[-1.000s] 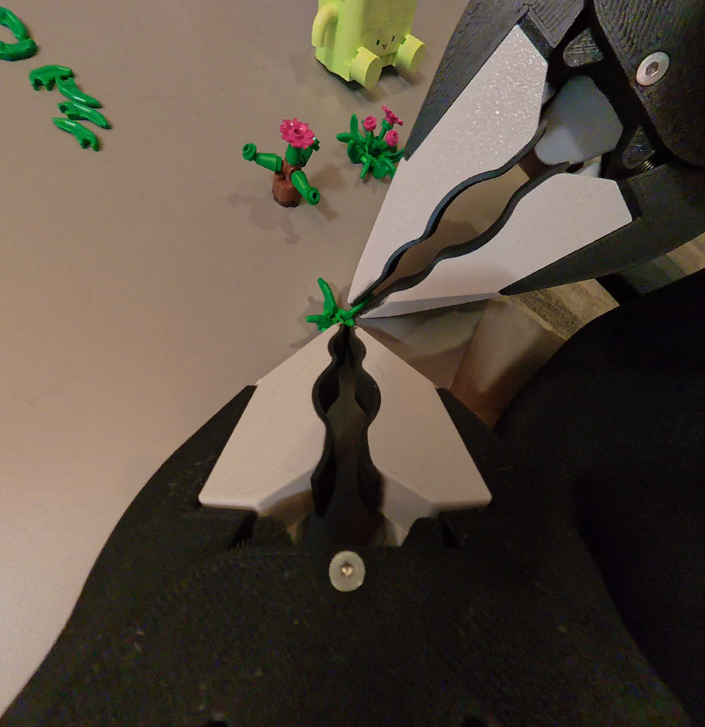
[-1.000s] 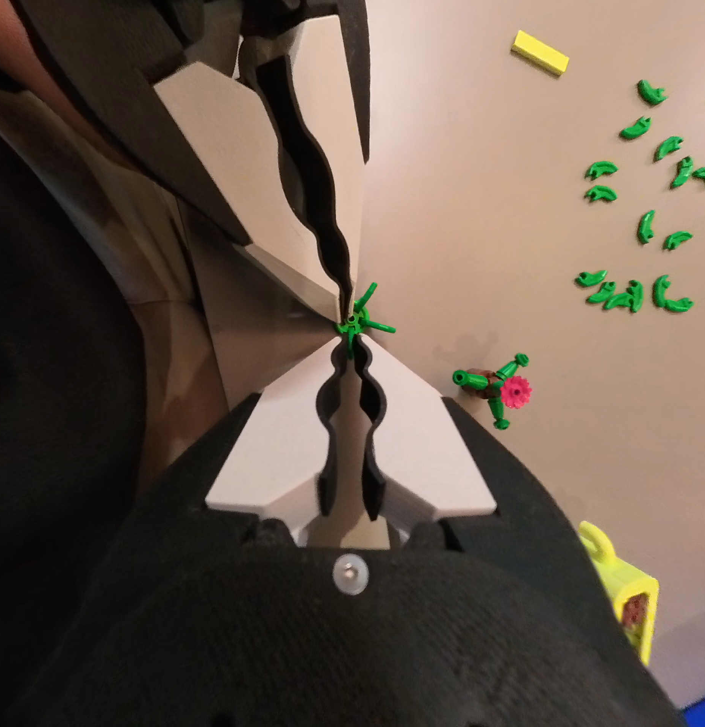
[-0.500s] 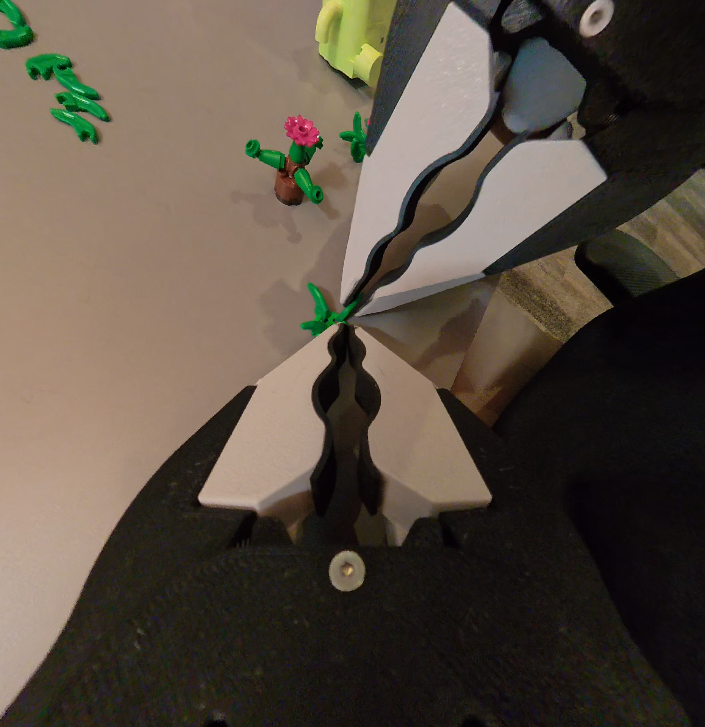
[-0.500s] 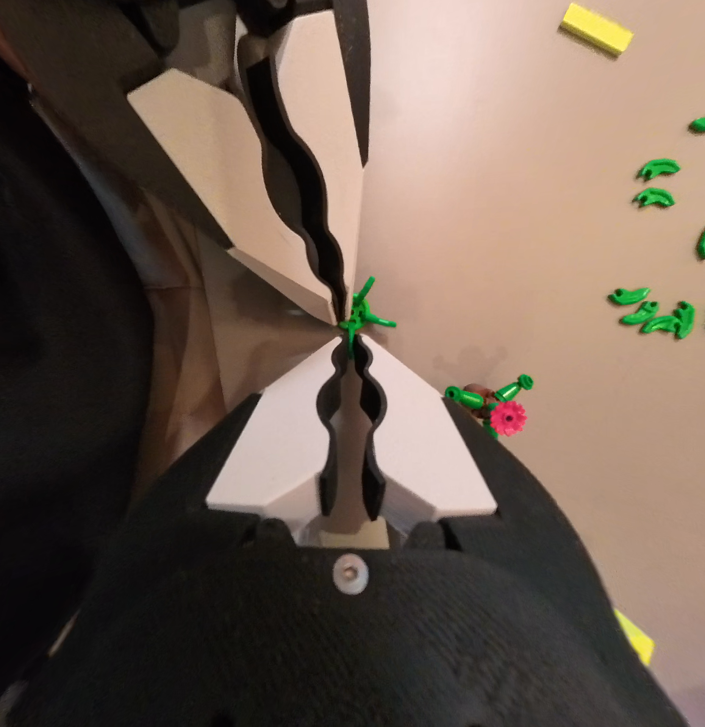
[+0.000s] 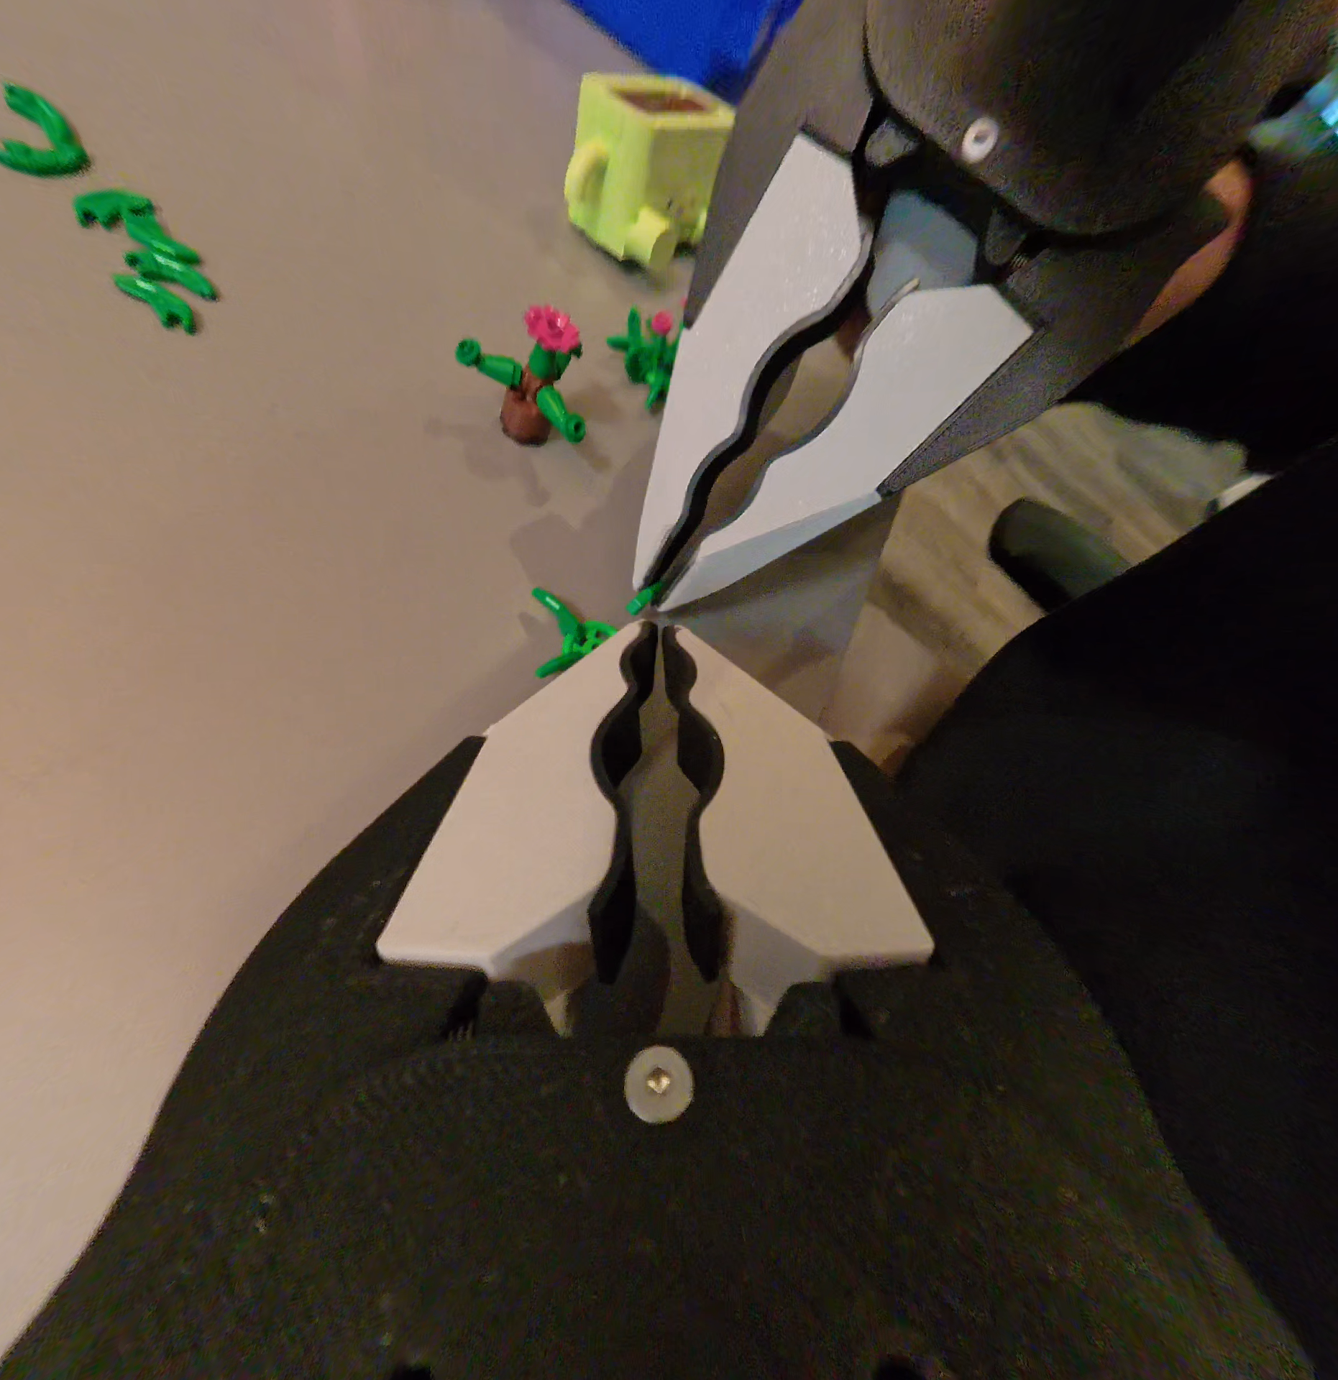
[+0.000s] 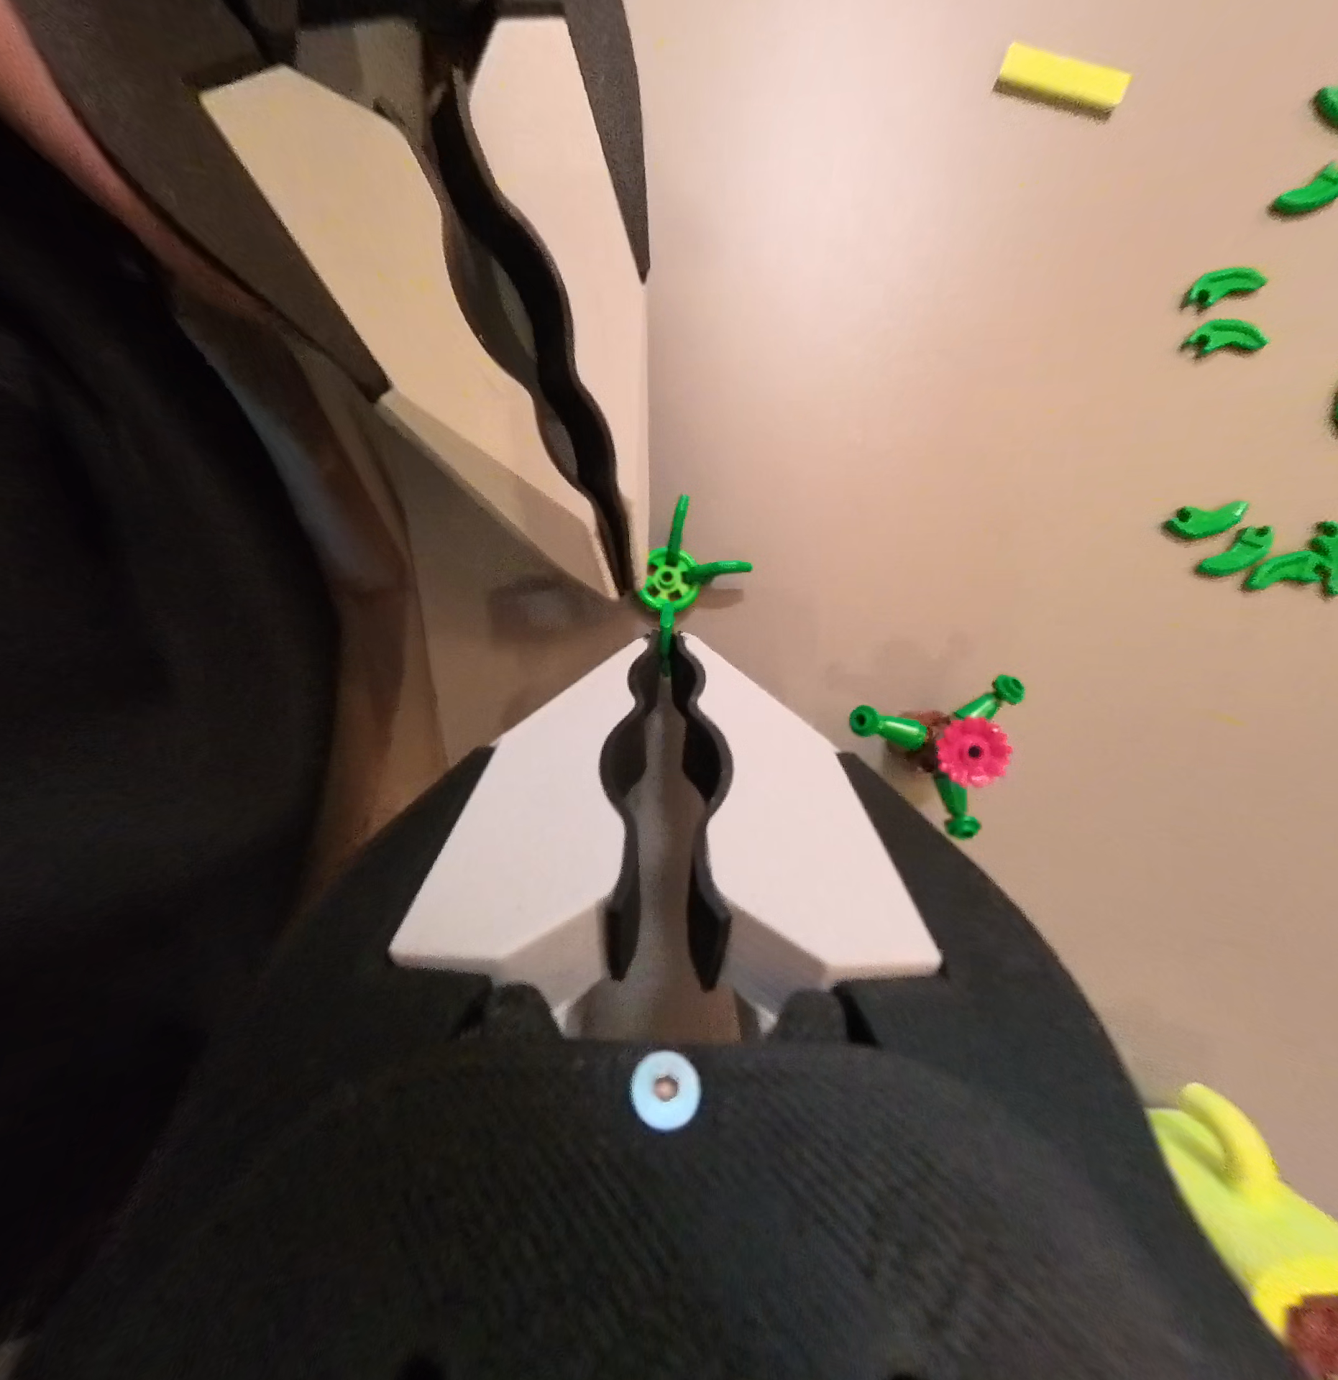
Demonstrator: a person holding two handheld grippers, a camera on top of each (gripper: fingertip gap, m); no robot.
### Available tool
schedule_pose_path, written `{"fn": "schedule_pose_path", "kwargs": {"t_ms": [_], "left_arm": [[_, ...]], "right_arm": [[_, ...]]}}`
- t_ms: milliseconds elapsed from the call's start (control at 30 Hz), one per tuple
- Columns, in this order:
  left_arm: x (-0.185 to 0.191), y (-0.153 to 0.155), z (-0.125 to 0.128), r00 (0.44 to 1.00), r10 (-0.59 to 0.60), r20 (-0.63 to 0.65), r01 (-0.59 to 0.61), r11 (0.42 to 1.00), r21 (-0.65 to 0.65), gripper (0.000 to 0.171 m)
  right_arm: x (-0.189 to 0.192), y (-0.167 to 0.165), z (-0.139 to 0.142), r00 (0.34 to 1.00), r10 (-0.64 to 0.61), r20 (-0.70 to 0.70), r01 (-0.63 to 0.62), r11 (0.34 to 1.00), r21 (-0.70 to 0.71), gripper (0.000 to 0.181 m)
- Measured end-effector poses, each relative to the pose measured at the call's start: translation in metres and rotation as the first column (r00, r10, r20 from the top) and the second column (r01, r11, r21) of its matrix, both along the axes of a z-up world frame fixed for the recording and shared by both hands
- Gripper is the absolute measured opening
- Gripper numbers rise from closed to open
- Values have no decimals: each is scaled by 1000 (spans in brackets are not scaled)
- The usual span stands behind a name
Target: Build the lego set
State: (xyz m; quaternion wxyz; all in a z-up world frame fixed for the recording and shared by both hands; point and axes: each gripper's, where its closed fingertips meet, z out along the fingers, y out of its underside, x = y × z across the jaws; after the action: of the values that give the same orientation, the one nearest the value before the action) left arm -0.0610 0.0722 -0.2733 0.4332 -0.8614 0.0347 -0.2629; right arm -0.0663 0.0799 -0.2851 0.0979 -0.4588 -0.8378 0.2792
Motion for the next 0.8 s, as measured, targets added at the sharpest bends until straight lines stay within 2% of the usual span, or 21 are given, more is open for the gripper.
{"fn": "schedule_pose_path", "kwargs": {"t_ms": [133,233,300,533,700,800], "left_arm": [[0,0,27,984,-16,178,-6,993,118,15],[3,-2,42,945,-60,321,7,987,162,15],[7,-5,46,927,-91,363,29,985,172,5],[17,-10,59,905,-150,399,62,973,224,3],[8,-8,68,874,-116,472,-1,971,239,1],[-2,-7,73,835,-89,544,-54,969,242,1]], "right_arm": [[3,-10,25,995,-69,-74,51,971,-232,0],[6,-16,41,990,-106,-89,65,925,-374,0],[8,-18,48,988,-114,-109,59,909,-414,0],[14,-27,63,986,-95,-139,19,883,-469,0],[7,-24,73,965,-167,-200,43,859,-510,2],[0,-19,81,936,-253,-245,77,825,-559,20]]}}
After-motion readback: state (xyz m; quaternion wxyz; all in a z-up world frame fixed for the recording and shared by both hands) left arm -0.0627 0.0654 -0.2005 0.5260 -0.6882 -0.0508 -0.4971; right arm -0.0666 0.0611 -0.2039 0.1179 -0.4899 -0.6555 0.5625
